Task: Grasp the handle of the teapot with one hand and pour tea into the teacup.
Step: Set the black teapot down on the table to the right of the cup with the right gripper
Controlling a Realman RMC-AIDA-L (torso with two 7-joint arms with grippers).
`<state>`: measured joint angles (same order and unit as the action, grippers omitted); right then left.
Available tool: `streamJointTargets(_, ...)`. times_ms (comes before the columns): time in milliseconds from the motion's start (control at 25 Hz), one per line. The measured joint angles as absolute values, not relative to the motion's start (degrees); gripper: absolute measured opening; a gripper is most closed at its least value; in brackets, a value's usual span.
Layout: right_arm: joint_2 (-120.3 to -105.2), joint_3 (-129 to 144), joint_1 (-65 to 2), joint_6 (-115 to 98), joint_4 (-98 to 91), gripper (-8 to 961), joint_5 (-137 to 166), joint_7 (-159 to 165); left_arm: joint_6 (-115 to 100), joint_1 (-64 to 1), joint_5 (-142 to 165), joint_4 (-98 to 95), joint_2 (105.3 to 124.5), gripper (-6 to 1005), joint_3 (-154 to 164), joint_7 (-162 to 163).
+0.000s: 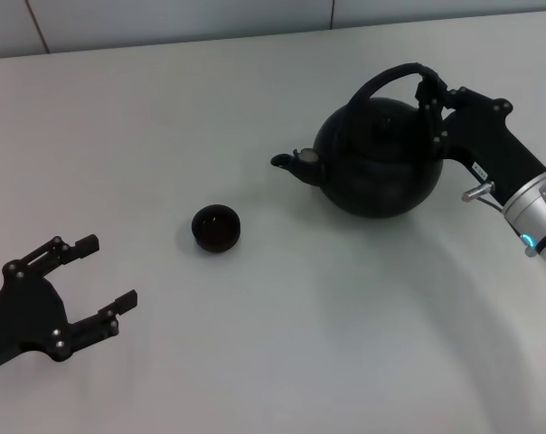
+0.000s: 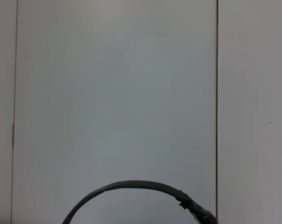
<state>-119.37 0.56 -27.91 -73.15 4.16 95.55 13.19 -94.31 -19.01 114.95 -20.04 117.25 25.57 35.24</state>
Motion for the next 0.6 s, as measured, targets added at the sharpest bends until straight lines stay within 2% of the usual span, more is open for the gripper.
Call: streamJointTargets(600, -119.44, 0.25, -27.76, -72.85, 4.19, 212, 95.55, 13.71, -94.37, -19.03, 114.96, -20.04, 117.27, 809, 25.57, 35.24)
